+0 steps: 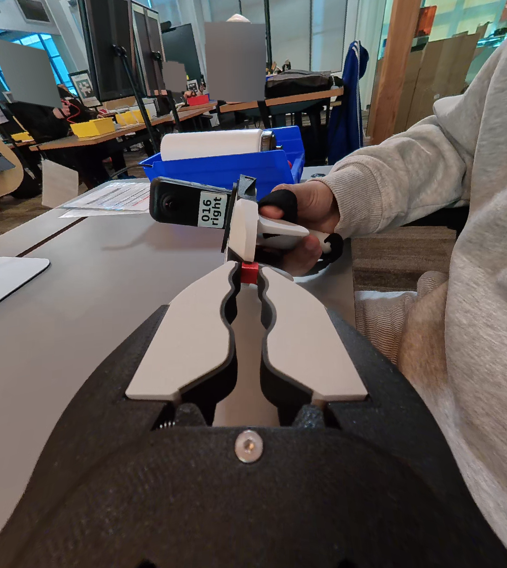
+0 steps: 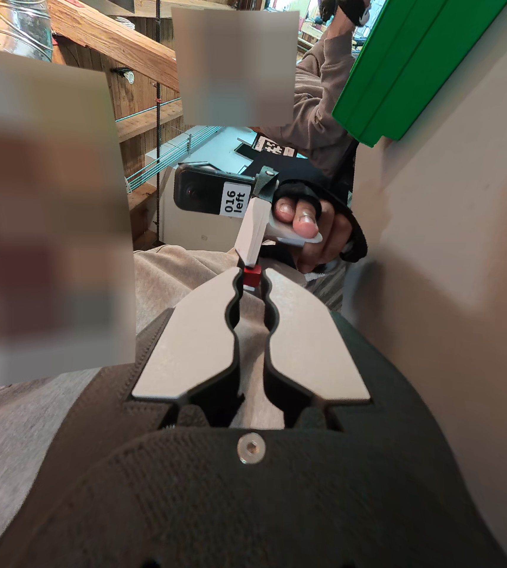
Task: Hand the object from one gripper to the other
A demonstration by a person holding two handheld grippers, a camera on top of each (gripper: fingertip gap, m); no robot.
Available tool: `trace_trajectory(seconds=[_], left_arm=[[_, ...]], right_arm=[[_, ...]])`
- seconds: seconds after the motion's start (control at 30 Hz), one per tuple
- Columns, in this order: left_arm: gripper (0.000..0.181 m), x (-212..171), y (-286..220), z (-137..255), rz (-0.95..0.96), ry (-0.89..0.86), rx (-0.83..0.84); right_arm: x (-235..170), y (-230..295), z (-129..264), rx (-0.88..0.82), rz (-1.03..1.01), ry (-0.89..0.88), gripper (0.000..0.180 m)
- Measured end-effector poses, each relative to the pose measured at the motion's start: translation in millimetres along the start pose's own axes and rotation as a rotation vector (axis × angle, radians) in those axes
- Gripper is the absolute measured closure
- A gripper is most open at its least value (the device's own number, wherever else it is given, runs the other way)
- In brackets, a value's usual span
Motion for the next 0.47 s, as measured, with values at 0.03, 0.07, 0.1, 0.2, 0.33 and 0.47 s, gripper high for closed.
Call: trace_trajectory(seconds=[0.03,0.07,0.1,0.2,0.33,0.47], left_arm=[[0.17,0,0,0,0.007,-0.002,-0.002],[0.171,0,1,1,0.016,-0.006,-0.003],[0.171,1,2,1,0.03,-0.015,0.001],[0.171,1,7,3,0.117,-0.046,-0.002],[0.171,-1,10,3,0.347,-0.139,-0.109],[0.172,0,14,4,0.608,-0.265,-0.232]], right_arm=[[0,-1,0,-0.004,0.006,-0.006,0.166],[1,-2,0,-0.018,0.016,-0.014,0.159],[2,-4,1,-0.037,0.031,-0.026,0.153],[11,1,7,-0.059,0.163,-0.112,0.153],[17,14,16,-0.146,0.539,-0.182,0.15],[12,28,16,-0.332,1.183,-0.199,0.144]])
Point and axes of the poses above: each gripper's, where its closed fingertips meet, z back along the fingers, x out of its top, y = z × x across the jaws, the point moved 5 cm from there along z, back along the fingers, and after that the axes turned 8 degrees about -x, right-handed, at the moved point
